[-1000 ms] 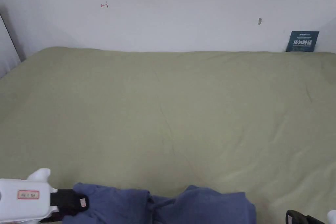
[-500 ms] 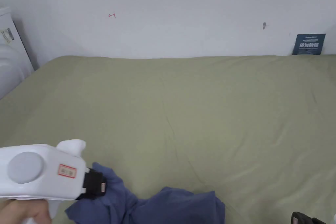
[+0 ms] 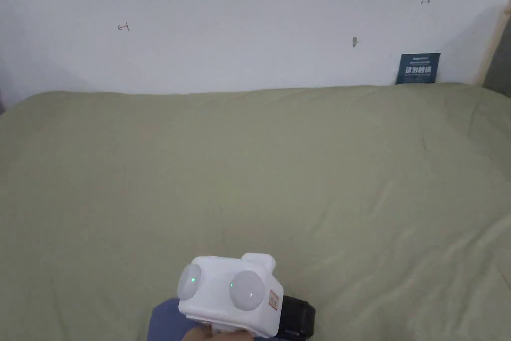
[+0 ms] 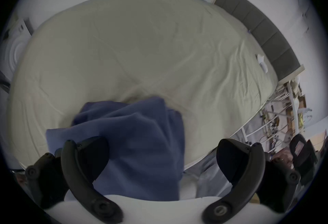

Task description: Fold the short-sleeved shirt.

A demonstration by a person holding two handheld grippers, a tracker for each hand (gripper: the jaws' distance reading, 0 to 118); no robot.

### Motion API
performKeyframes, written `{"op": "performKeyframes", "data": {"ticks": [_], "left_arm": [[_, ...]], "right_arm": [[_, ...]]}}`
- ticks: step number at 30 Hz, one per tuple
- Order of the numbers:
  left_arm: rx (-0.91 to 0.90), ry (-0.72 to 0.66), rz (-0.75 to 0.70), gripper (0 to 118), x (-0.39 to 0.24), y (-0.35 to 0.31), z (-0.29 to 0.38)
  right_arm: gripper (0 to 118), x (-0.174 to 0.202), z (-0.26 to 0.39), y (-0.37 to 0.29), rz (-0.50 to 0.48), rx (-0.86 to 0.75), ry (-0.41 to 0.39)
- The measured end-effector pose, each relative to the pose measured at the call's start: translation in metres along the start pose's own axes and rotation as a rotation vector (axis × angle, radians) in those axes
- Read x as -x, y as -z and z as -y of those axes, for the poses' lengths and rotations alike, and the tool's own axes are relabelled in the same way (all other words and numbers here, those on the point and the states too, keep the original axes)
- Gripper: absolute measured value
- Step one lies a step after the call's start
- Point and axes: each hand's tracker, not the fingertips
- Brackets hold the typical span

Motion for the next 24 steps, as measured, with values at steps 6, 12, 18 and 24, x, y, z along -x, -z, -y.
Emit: {"op": "performKeyframes", "data": {"ticks": [6, 12, 18, 24], "left_arm": [[-0.139, -0.144, 0.204, 89, 0.056, -0.058, 0.023], [-0.119, -0.209, 0.285, 1, 0.102, -0.036, 0.044], [0.006, -0.292, 0.601, 1, 0.085, 0.044, 0.055], [-0.031, -0.271, 0.568, 1, 0.074, 0.039, 0.052]], "right_arm": [[1, -0.009, -0.002, 0.006, -0.001, 0.018, 0.048], [1, 0.002, 0.001, 0.023, -0.026, 0.058, 0.047], [1, 0.013, 0.005, 0.03, -0.049, 0.113, 0.033], [1, 0.028, 0.006, 0.048, -0.135, 0.201, 0.01]]}}
